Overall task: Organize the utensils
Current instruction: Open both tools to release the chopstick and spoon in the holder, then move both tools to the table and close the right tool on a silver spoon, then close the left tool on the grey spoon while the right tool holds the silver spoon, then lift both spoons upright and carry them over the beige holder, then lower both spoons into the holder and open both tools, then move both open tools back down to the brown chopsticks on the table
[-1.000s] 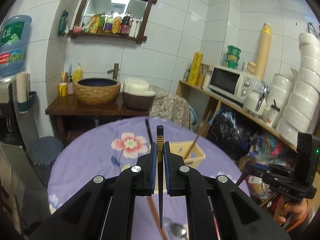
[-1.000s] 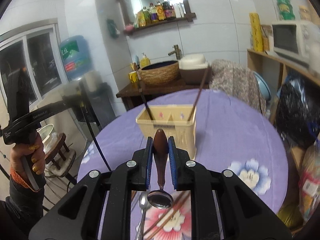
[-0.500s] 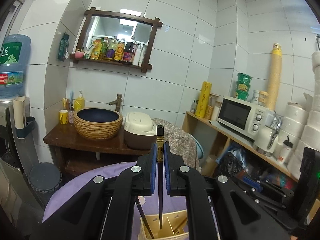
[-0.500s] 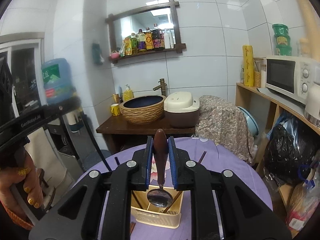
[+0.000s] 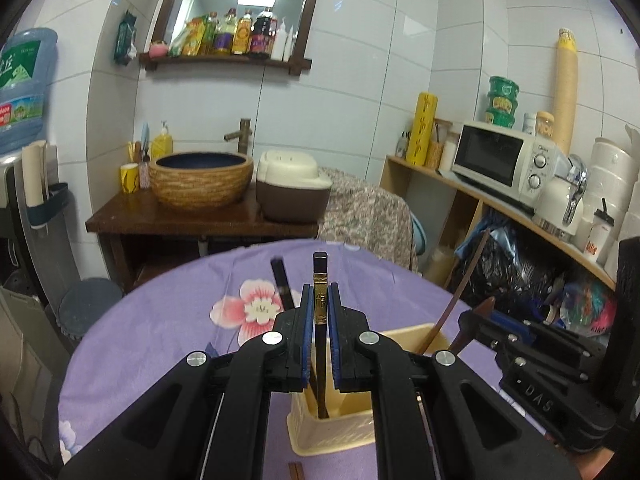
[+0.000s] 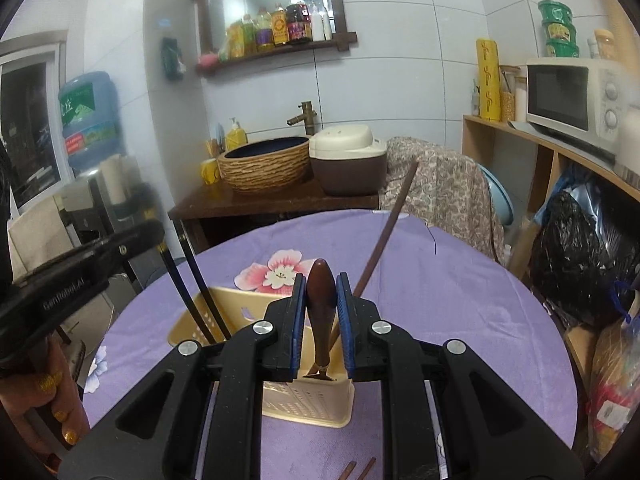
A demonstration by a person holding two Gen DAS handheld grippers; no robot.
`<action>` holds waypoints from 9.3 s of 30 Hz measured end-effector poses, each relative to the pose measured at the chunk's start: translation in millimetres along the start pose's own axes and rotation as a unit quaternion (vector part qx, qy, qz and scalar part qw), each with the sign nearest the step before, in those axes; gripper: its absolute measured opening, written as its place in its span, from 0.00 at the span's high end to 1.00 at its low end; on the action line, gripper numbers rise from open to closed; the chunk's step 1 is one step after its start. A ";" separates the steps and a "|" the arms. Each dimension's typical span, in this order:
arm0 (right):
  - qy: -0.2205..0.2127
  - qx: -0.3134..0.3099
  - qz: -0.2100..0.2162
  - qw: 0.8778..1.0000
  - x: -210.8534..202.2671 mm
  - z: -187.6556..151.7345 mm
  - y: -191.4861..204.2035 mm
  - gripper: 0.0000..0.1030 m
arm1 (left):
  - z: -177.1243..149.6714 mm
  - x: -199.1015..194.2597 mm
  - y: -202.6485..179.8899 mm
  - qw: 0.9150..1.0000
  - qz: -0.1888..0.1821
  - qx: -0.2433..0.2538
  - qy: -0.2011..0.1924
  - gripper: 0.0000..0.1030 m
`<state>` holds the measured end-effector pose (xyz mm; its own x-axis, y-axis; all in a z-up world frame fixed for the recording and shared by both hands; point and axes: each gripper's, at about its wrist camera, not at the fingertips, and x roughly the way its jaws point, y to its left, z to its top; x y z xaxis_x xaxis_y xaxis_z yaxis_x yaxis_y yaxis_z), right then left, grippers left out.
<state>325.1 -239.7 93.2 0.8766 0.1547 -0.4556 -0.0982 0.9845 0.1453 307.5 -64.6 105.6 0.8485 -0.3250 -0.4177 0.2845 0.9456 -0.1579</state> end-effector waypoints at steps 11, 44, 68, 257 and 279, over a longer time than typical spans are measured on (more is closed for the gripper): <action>0.002 0.001 -0.010 1.000 8.1 -17.0 -5.0 0.77 | -6.3 -1.5 6.9 1.000 0.000 0.000 0.003 0.76; 0.152 -0.068 0.011 0.986 -62.0 -212.1 56.8 0.24 | -202.2 -92.2 72.2 0.983 0.091 -0.039 0.157 0.20; 0.213 -0.111 0.018 0.970 -17.0 -217.9 86.1 0.41 | -208.9 -100.0 72.4 0.983 0.087 -0.048 0.155 0.20; 0.186 -0.009 -0.123 0.975 -67.3 -217.1 2.5 0.08 | -219.5 -57.5 13.7 0.977 0.041 0.014 0.209 0.41; 0.217 -0.024 -0.128 0.967 -61.4 -228.5 11.1 0.07 | -222.0 -58.2 5.9 0.974 0.055 0.032 0.219 0.43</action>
<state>162.6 -219.4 -77.9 0.5952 -0.0843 -0.7991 0.0650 0.9963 -0.0567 160.7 -43.5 -69.6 0.6073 -0.1832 -0.7731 0.2411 0.9697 -0.0404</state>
